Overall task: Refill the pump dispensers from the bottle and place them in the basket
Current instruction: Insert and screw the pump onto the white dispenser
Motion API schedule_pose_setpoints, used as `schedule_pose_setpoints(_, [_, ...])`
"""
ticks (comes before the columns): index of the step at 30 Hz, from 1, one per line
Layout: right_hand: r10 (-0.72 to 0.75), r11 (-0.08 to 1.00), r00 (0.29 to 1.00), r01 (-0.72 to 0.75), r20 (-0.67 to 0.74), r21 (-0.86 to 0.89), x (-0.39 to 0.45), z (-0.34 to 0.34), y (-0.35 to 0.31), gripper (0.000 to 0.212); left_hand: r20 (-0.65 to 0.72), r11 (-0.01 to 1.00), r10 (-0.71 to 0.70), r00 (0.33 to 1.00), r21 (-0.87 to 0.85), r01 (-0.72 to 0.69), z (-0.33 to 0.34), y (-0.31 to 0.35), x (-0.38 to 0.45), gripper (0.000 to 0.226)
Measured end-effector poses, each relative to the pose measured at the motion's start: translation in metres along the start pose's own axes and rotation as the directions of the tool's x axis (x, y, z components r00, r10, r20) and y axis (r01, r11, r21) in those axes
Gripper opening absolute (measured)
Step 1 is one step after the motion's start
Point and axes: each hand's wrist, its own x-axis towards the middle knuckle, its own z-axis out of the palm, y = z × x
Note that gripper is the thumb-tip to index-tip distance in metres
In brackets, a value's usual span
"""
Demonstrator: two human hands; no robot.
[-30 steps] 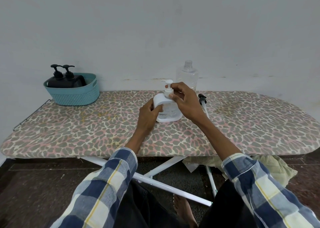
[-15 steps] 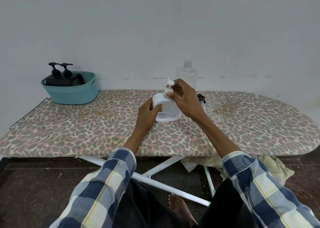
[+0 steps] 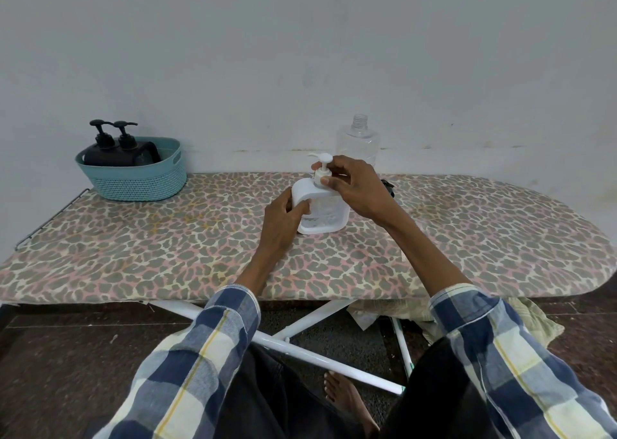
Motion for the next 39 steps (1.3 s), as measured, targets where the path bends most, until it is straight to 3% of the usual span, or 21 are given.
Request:
schedule_pose_setpoints(8, [0.024, 0.999, 0.992, -0.027, -0.127, -0.021, -0.0004, 0.0051, -0.0007, 0.033, 0.003, 1.000, -0.011, 1.000, -0.011, 0.011, -0.0008, -0.0030, 0.0022, 0.050])
schedule_pose_setpoints(20, [0.003, 0.999, 0.997, -0.007, -0.080, -0.047, 0.0008, 0.0041, -0.0005, 0.025, 0.002, 1.000, -0.006, 1.000, -0.001, 0.006, 0.0007, -0.0045, 0.0024, 0.042])
schedule_pose_setpoints(27, [-0.065, 0.998, 0.995, 0.064, -0.071, -0.018, -0.0046, 0.0052, -0.0001, 0.025, -0.003, 1.000, -0.018, 1.000, -0.020, 0.018, 0.0006, -0.0029, 0.0022, 0.049])
schedule_pose_setpoints(32, [-0.019, 0.998, 0.994, 0.012, -0.109, -0.065, -0.0037, 0.0094, 0.0009, 0.028, 0.000, 0.999, -0.017, 1.000, -0.029, 0.017, 0.0008, -0.0025, 0.0012, 0.047])
schedule_pose_setpoints(36, [0.035, 0.999, 0.991, -0.036, -0.130, -0.002, -0.0036, 0.0066, -0.0022, 0.030, -0.003, 0.999, -0.016, 1.000, -0.028, 0.016, 0.0006, -0.0025, 0.0019, 0.047])
schedule_pose_setpoints(39, [0.037, 0.999, 0.987, -0.036, -0.155, 0.011, -0.0058, 0.0082, -0.0003, 0.035, -0.006, 1.000, -0.004, 1.000, -0.022, 0.003, 0.0011, -0.0033, 0.0020, 0.034])
